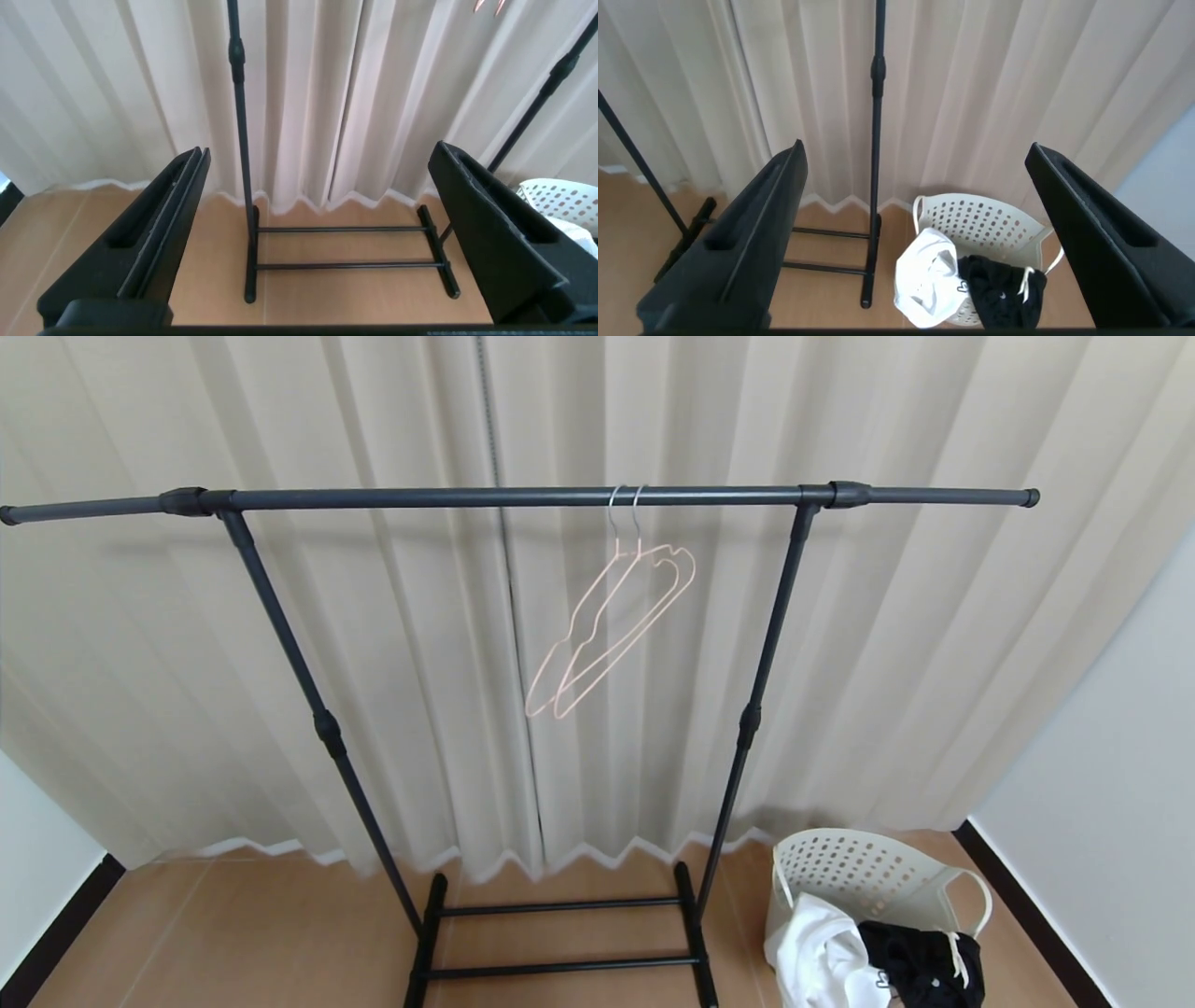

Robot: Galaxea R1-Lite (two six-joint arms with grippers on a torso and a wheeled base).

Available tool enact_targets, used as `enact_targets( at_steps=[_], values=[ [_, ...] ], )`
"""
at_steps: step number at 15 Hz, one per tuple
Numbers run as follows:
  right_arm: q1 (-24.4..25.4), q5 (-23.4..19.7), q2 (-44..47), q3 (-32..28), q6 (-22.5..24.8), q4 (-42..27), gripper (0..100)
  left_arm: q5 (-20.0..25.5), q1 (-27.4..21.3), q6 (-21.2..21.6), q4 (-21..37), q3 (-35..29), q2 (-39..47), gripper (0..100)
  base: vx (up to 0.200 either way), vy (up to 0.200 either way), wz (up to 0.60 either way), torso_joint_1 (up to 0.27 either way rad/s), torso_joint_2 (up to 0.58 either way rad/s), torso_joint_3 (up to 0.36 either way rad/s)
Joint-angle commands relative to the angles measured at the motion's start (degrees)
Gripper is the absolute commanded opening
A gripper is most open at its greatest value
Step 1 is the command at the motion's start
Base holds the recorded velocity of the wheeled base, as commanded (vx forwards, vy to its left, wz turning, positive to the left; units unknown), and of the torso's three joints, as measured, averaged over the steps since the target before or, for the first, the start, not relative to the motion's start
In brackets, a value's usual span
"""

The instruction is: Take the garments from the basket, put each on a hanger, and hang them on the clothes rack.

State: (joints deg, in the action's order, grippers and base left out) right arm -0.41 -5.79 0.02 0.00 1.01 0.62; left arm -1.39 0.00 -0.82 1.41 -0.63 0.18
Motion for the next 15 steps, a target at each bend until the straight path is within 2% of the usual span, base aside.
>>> enact_targets(
  at_steps=[1,5,15],
  values=[
    [-0.02,-0.01,-0.02,0.0,0.04,-0.01,100,-0.02,0.0,0.03,-0.01,0.02,0.08,100,0.0,0.0,0.0,-0.144,0.38,0.227],
    [-0.02,-0.01,-0.02,0.0,-0.05,-0.01,100,0.07,0.0,0.11,0.08,0.02,0.08,100,0.0,0.0,0.0,-0.176,0.44,0.264],
    [-0.02,-0.01,-0.02,0.0,0.04,0.08,100,-0.02,0.0,0.03,0.08,-0.07,0.08,100,0.0,0.0,0.0,-0.186,0.54,0.346]
  ],
)
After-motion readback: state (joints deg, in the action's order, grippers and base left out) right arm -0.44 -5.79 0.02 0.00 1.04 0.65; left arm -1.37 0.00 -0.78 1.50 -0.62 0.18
